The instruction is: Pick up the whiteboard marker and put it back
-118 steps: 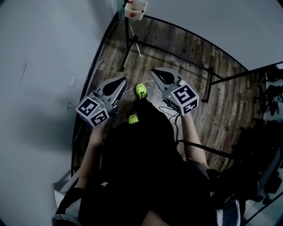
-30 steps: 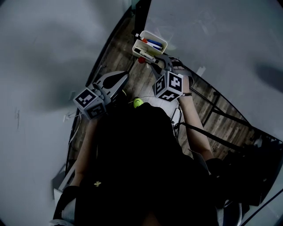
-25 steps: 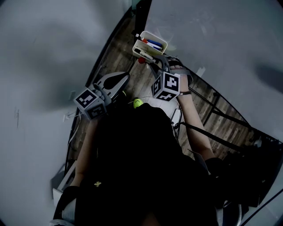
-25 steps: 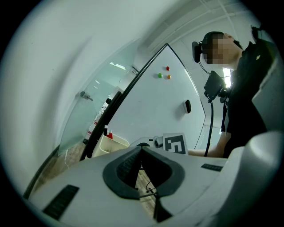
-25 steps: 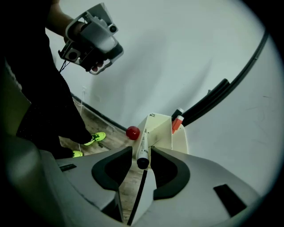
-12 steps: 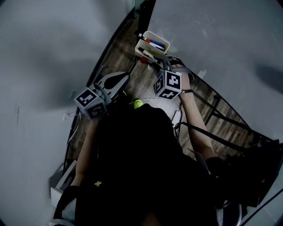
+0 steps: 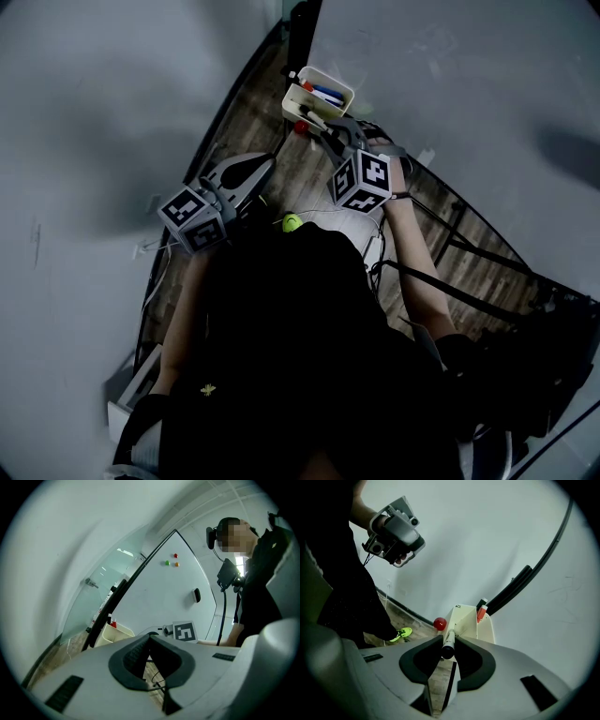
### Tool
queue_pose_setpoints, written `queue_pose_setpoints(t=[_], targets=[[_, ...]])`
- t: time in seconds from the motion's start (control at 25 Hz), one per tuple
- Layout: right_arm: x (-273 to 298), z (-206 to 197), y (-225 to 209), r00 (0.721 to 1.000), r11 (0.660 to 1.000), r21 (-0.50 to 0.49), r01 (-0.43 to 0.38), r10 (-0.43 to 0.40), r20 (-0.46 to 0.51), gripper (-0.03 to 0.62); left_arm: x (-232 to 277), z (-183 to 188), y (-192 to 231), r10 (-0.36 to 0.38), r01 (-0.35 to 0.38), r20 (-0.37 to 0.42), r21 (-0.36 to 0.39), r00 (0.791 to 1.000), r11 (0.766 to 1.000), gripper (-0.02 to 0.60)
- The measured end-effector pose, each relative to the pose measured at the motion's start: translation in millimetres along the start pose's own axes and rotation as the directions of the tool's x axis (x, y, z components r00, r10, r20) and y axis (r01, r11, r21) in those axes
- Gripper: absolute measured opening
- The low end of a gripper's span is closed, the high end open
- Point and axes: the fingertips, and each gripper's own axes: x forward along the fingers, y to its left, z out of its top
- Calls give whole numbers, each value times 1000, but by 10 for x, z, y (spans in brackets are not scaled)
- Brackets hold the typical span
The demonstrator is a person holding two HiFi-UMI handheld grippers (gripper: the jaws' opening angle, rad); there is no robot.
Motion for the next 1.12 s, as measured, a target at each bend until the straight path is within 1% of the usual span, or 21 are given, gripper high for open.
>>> queue_pose_setpoints(t=[0.24, 0.44, 0.76, 1.0, 1.12], targets=[[-74, 32, -21, 999, 998, 57, -2, 0, 39, 81, 13, -24, -49, -8, 8, -3, 5, 1000, 1000, 5], [-129, 70, -35, 998, 996, 84, 8, -13, 59, 81, 19, -25, -77, -9, 10, -1, 12, 1000, 1000, 5], [-280, 182, -69, 995, 987, 158, 19, -35, 98, 81, 10, 4, -158, -23, 22, 10, 29, 1000, 999, 5], [-393, 239, -115, 987, 963, 268, 25, -66, 145, 81, 17, 13, -205, -32, 32, 19, 36, 999, 999, 5], [-469, 256, -153, 983, 953, 300, 40, -91, 158, 81, 35, -9, -219, -43, 42, 23, 42, 999, 998, 5]])
